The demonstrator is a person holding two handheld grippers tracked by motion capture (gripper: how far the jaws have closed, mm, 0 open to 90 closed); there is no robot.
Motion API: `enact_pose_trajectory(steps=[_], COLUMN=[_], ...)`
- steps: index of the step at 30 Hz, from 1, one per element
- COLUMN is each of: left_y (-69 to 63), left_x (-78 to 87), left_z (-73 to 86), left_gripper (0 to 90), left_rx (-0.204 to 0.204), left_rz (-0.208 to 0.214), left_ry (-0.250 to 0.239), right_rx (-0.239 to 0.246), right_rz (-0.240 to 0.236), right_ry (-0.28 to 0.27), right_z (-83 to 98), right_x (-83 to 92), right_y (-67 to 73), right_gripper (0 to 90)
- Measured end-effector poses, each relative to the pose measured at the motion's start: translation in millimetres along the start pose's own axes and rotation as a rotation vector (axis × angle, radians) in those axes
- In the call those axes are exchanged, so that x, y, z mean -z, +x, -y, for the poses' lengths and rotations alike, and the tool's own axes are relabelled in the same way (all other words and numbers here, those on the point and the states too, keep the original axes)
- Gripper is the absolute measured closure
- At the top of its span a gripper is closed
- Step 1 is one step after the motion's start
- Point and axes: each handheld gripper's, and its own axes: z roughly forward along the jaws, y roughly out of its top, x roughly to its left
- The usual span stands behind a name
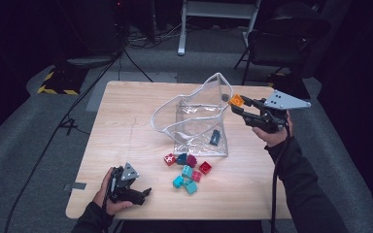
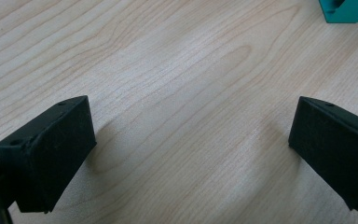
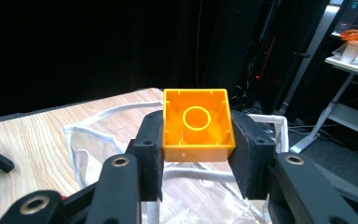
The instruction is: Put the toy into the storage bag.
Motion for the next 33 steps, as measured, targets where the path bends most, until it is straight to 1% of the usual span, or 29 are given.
enact_pose_trajectory(steps=[8, 14, 17, 21, 23, 26, 27, 30, 33], left_y=[0.0, 0.0, 0.0, 0.0, 0.1, 0.1, 0.1, 0.1, 0.1], left_x=[0.0, 0.0, 0.0, 0.0, 0.1, 0.1, 0.1, 0.1, 0.1], left_z=[0.0, 0.0, 0.0, 0.0, 0.0, 0.0, 0.0, 0.0, 0.0], left_gripper=[0.6, 0.6, 0.6, 0.6, 0.6, 0.6, 0.6, 0.6, 0.6], left_rx=[0.0, 0.0, 0.0, 0.0, 0.0, 0.0, 0.0, 0.0, 0.0], left_rz=[0.0, 0.0, 0.0, 0.0, 0.001, 0.001, 0.001, 0.001, 0.001], left_ry=[0.0, 0.0, 0.0, 0.0, 0.001, 0.001, 0.001, 0.001, 0.001], right_rx=[0.005, 0.01, 0.007, 0.014, 0.003, 0.006, -0.004, -0.009, -0.003], right_rz=[-0.002, -0.003, -0.007, 0.0, 0.0, 0.007, 0.009, 0.008, 0.013], right_ry=[0.012, 0.029, 0.042, 0.054, 0.056, 0.062, 0.072, 0.088, 0.098], right_z=[-7.8, -9.3, -8.5, -9.4, -9.9, -9.3, -9.6, -9.7, -9.7], right_x=[-16.9, -26.5, -34.1, -40.5, -44.1, -48.2, -50.7, -53.9, -58.0], right_y=[1.9, 5.1, 6.9, 6.3, 4.3, 4.1, 3.3, 2.6, 3.4], right_gripper=[59.4, 59.3, 59.3, 59.3, 59.3, 59.3, 59.3, 59.3, 59.3])
